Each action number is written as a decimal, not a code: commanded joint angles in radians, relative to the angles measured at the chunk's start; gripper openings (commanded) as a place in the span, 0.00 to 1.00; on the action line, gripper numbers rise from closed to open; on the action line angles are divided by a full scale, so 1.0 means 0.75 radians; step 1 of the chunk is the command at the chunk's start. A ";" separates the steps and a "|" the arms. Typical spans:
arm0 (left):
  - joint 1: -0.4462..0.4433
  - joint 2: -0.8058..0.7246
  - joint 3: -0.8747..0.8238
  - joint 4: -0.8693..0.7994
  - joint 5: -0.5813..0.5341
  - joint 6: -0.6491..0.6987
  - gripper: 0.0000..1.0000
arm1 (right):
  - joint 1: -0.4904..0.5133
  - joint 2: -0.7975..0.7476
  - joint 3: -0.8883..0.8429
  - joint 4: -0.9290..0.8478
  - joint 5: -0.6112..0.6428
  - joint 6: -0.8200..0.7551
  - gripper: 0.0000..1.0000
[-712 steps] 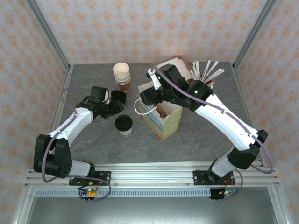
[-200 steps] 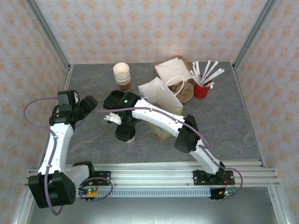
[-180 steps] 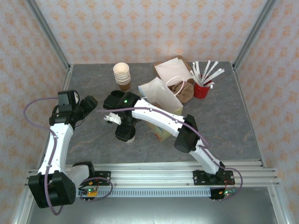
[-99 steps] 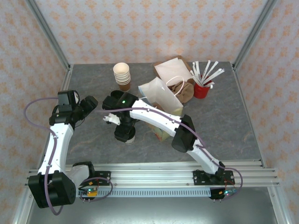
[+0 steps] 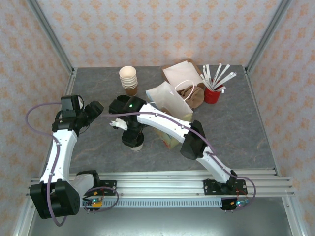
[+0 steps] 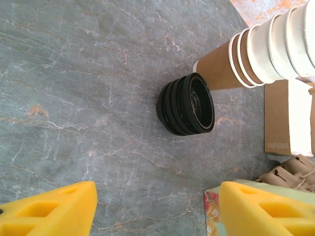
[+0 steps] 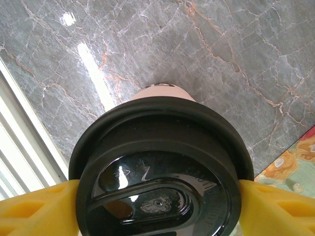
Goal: Pack the takeout coffee
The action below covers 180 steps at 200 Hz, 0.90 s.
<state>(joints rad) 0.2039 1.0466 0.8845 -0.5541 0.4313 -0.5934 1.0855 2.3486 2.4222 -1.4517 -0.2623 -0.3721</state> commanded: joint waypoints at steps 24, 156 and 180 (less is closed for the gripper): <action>0.010 0.006 0.010 0.011 0.016 0.029 0.67 | -0.002 0.020 0.051 -0.068 0.026 -0.026 0.78; 0.009 0.006 0.004 0.018 0.024 0.029 0.67 | 0.001 0.025 0.019 -0.085 0.053 -0.036 0.80; 0.009 0.006 0.005 0.018 0.026 0.029 0.67 | 0.003 0.027 0.014 -0.085 0.058 -0.036 0.80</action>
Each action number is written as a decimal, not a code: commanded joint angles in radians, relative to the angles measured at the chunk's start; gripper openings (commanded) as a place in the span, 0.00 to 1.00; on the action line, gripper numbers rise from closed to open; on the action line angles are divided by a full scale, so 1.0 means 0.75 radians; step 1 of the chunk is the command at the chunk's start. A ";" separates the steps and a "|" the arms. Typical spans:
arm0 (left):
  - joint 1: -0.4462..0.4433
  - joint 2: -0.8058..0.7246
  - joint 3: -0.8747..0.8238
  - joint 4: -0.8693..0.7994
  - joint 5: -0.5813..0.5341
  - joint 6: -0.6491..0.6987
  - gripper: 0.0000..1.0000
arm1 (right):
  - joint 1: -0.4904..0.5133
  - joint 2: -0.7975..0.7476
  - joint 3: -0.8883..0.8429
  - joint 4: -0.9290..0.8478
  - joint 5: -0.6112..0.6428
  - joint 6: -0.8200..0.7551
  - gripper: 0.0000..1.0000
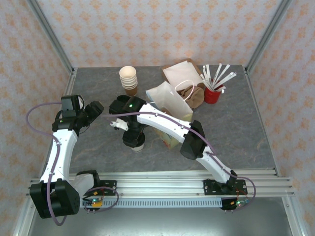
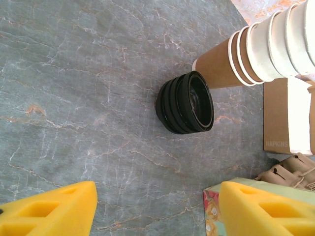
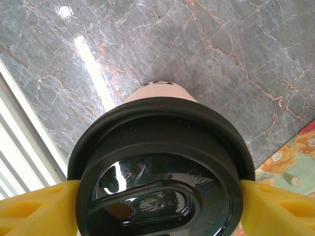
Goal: Pack the takeout coffee
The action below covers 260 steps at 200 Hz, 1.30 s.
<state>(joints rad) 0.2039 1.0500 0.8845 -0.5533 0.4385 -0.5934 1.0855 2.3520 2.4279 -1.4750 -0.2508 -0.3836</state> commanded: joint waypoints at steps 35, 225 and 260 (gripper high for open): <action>0.008 0.001 0.005 0.017 0.020 0.031 0.67 | 0.002 0.022 -0.005 -0.052 0.046 -0.023 0.79; 0.010 -0.017 0.032 -0.013 0.039 0.045 0.67 | 0.074 -0.142 0.154 -0.094 0.078 0.038 0.60; 0.009 -0.015 0.060 -0.031 0.045 0.053 0.67 | 0.080 -0.232 0.219 -0.125 0.066 0.084 0.60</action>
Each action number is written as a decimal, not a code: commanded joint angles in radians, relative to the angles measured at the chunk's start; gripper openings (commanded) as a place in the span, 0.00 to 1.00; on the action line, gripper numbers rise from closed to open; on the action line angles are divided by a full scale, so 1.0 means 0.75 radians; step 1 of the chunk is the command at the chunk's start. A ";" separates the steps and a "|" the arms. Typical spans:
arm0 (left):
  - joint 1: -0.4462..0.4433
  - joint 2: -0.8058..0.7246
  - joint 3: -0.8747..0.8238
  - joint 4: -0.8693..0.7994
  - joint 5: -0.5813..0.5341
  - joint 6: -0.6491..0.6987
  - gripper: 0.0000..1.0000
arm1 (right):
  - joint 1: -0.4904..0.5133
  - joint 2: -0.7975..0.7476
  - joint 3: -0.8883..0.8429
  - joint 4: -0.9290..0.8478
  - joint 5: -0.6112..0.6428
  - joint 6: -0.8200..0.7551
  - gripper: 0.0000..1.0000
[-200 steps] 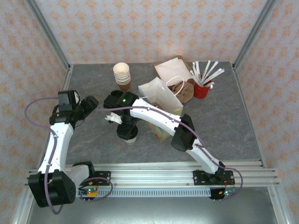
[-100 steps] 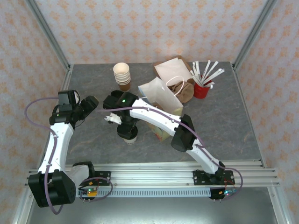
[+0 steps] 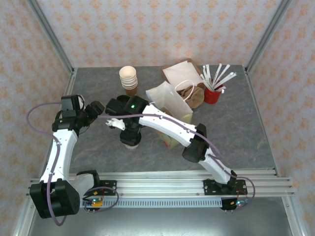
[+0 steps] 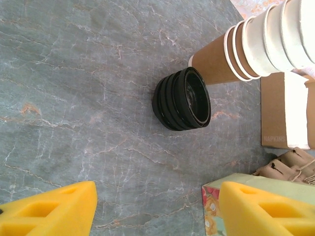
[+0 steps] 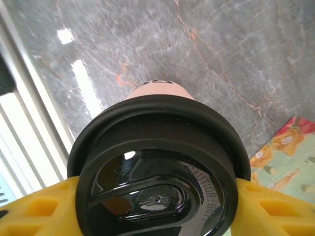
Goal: Pack the takeout coffee
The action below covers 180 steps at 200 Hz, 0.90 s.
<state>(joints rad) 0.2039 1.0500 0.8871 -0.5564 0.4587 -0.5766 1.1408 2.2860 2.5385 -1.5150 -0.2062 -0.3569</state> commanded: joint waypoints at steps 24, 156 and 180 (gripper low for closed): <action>0.008 -0.019 0.084 -0.039 0.024 0.034 0.67 | 0.006 -0.253 0.070 -0.049 -0.028 0.075 0.59; -0.420 0.074 0.440 -0.020 -0.063 0.041 0.67 | -0.237 -0.771 0.035 0.057 0.039 0.340 0.56; -0.548 0.166 0.544 -0.011 -0.076 0.115 0.67 | -0.342 -0.797 0.034 -0.020 0.097 0.390 0.56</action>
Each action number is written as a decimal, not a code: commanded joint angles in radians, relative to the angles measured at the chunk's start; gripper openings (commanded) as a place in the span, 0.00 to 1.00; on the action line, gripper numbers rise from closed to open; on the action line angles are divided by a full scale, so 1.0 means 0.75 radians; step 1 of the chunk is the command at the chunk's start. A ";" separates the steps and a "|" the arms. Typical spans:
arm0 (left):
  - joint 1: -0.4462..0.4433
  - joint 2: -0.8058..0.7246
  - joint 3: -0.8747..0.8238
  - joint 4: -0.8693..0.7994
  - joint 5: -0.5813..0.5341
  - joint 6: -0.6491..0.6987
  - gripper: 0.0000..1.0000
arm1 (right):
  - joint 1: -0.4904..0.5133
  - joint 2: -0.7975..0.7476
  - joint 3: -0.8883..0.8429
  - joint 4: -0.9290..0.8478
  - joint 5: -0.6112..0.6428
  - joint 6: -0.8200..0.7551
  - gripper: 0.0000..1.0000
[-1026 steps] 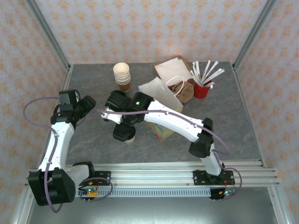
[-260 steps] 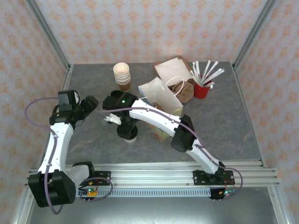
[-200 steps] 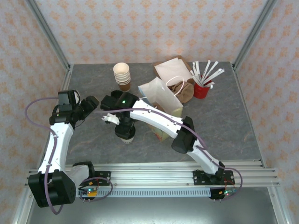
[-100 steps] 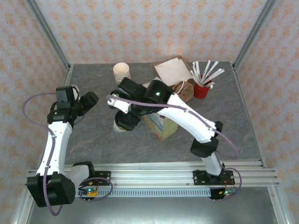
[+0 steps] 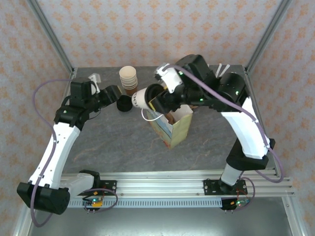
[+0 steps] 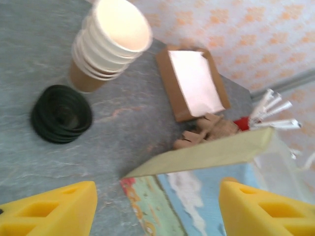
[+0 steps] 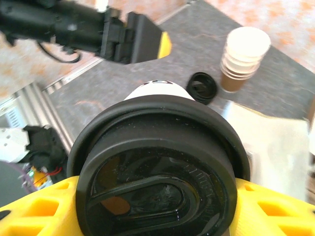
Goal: Pack the takeout coffee
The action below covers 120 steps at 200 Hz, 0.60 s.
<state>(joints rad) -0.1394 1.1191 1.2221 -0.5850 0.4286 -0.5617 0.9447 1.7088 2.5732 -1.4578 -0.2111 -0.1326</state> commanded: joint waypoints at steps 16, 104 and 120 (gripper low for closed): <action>-0.171 0.137 0.166 0.033 -0.044 0.147 0.67 | -0.147 -0.036 -0.016 -0.149 0.155 0.111 0.56; -0.353 0.560 0.603 -0.260 -0.003 0.592 0.69 | -0.229 0.006 -0.183 -0.282 0.222 0.146 0.56; -0.356 0.613 0.668 -0.324 -0.013 0.667 0.69 | -0.229 0.027 -0.205 -0.295 0.214 0.149 0.56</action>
<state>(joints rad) -0.3996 1.5372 1.6417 -0.7128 0.4183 -0.2054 0.7776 1.7088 2.4416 -1.6207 -0.0738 -0.0422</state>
